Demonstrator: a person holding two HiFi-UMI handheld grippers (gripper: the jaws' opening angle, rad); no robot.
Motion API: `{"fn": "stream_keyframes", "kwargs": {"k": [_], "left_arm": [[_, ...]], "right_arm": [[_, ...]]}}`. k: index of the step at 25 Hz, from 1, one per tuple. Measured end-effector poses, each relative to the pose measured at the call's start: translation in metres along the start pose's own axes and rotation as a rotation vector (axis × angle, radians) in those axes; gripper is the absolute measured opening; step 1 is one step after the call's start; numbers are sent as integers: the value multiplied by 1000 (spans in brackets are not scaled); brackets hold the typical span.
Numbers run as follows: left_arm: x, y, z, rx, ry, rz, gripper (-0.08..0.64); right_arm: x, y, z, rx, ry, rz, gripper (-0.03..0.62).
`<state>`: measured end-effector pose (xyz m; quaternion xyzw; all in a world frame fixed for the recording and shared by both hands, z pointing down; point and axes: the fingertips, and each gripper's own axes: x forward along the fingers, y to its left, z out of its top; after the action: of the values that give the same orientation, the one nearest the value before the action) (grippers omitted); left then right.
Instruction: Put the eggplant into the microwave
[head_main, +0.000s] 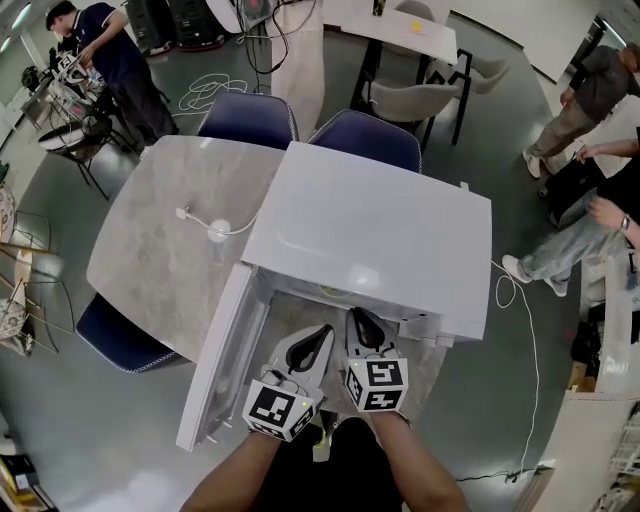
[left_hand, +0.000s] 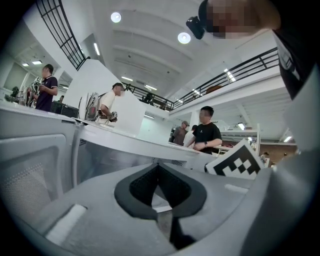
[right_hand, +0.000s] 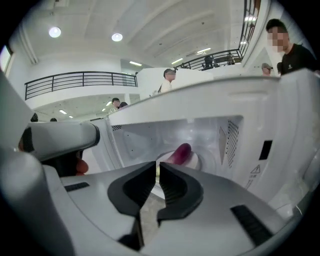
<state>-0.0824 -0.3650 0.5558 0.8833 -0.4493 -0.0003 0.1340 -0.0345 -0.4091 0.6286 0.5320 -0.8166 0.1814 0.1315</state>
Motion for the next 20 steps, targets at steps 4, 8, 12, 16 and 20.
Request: {"fn": "stream_keyframes", "kwargs": {"k": [4,8,12,16,20], "left_arm": [[-5,-12,18,1,-3,2,9],[-10,-20,39,3,-14,11,9],[-12,-28,63,15,-28,14,9],[-16,-38,82,23,-46,16,9],[-25,-47,96,35,-57,13,8]], "right_arm": [[-24,7,25,10,-24,29,3],[-44,15,51,2,-48,64,3],[-62,18,80,-4,-76,89,2],[-82,21,106,-7,-111,117,2],[-100,31,123,-22,-142,145,2]]}}
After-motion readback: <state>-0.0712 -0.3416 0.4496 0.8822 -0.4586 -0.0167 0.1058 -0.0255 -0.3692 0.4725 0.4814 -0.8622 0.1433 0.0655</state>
